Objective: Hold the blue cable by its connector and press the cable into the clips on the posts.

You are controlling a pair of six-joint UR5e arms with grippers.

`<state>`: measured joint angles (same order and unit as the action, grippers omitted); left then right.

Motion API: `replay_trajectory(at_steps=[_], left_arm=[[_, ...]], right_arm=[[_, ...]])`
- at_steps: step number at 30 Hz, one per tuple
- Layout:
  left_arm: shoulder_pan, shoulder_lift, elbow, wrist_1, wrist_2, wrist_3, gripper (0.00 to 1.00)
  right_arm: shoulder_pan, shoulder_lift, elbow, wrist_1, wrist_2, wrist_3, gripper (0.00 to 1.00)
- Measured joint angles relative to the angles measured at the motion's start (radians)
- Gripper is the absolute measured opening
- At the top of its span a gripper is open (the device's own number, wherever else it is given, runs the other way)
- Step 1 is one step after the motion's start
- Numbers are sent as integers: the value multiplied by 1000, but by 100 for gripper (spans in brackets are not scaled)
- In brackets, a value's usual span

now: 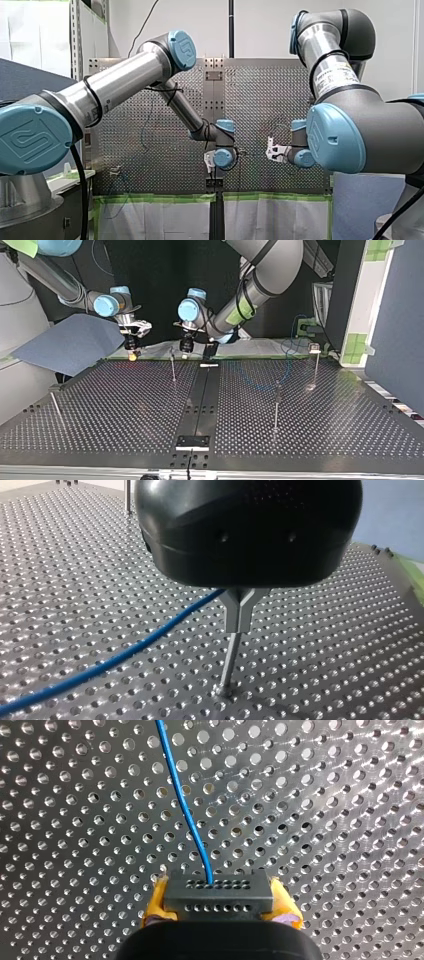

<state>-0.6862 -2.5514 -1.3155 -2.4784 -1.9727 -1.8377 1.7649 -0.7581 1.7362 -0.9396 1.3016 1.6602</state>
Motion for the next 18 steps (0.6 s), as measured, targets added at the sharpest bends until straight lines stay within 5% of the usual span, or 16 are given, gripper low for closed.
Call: replay_trajectory(at_steps=[11,18], left_arm=[[13,-7,38,-33,8,0,0],[11,-68,96,-75,-1,17,0]], right_arm=[[1,4,-18,5,0,4,0],[-1,4,-21,5,-2,5,0]])
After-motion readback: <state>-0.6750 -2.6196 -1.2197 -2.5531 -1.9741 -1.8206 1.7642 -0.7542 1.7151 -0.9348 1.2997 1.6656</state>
